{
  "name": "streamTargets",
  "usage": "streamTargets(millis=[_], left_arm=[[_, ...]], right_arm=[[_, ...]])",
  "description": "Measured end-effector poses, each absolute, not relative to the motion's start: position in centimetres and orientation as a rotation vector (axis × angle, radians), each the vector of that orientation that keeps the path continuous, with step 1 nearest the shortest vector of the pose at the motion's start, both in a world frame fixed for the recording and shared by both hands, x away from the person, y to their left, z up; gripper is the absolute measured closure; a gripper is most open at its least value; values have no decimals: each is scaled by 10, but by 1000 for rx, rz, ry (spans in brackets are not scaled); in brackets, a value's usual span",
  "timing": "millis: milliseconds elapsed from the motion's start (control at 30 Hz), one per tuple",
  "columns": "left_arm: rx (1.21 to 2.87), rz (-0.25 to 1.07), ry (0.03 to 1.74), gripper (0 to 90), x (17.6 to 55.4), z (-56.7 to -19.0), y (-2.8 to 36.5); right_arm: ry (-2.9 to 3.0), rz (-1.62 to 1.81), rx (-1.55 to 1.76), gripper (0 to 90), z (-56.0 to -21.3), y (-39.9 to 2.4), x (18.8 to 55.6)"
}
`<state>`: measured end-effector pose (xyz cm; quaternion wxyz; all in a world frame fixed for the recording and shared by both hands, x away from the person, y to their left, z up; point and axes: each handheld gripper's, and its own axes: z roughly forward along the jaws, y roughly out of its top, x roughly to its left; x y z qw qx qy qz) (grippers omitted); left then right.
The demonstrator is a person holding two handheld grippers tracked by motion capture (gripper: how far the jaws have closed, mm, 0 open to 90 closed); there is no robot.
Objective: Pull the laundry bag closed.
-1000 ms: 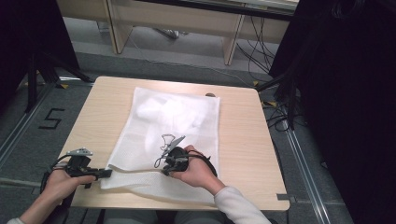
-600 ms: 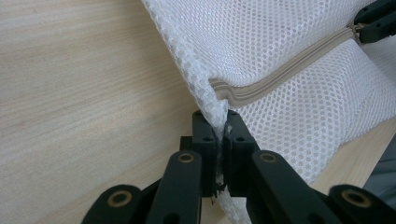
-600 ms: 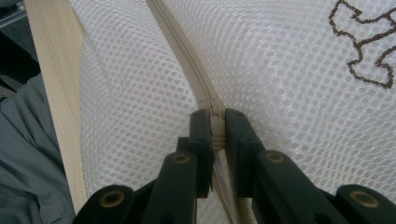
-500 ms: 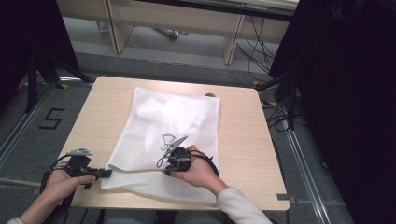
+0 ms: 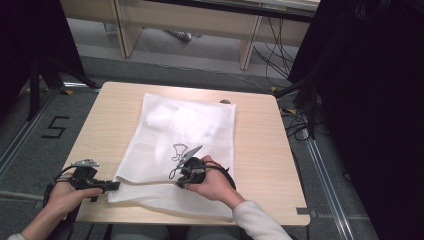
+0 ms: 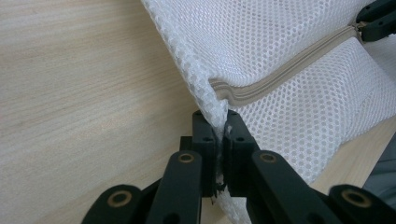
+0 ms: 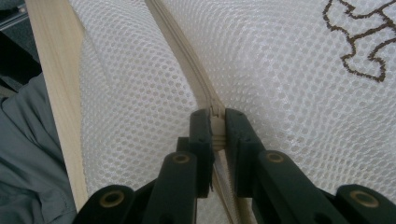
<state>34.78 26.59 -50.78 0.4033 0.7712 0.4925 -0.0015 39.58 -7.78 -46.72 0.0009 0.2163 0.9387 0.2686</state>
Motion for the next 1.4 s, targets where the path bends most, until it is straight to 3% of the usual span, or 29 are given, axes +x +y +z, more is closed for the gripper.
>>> streamTargets(millis=[1400], left_arm=[[1953, -4, 1243, 848, 348, -508, 266]], right_arm=[[2936, 839, 701, 826, -465, -94, 395]])
